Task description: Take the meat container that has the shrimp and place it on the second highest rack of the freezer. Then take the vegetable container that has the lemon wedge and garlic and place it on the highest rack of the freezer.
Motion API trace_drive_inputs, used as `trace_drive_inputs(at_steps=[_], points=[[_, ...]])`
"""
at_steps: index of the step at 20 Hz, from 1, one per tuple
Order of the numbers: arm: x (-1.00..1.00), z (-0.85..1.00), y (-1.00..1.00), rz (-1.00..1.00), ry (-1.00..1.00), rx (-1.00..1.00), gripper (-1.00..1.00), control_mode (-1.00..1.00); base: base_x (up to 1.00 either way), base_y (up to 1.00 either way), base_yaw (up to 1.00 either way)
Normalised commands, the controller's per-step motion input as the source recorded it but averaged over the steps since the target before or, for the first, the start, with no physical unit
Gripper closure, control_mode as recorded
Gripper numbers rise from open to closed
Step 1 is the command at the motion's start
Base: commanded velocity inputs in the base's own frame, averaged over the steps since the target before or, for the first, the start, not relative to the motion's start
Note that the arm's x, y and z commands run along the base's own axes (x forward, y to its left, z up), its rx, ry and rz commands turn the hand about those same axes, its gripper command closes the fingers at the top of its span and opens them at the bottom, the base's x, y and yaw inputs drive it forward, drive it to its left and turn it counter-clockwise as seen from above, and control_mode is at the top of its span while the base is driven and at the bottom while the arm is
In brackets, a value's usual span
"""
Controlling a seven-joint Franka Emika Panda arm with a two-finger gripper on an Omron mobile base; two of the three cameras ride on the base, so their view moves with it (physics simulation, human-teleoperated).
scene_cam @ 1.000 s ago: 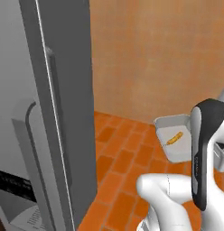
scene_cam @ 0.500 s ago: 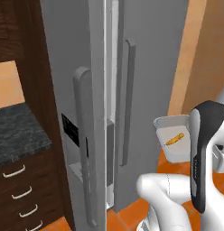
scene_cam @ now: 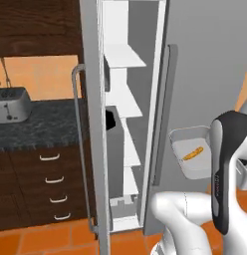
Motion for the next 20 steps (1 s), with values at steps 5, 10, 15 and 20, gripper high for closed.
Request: trace_drive_inputs(at_steps=[5,10,15,20], points=[[0.0,0.0,0.0,0.0,0.0,0.0,1.0,1.0,0.19,-0.47,0.63],[0.0,0.0,0.0,0.0,0.0,0.0,1.0,1.0,0.33,-0.23,0.56],[0.0,0.0,0.0,0.0,0.0,0.0,1.0,1.0,0.49,-0.04,0.31],[0.0,0.0,0.0,0.0,0.0,0.0,1.0,1.0,0.34,-0.23,0.0]])
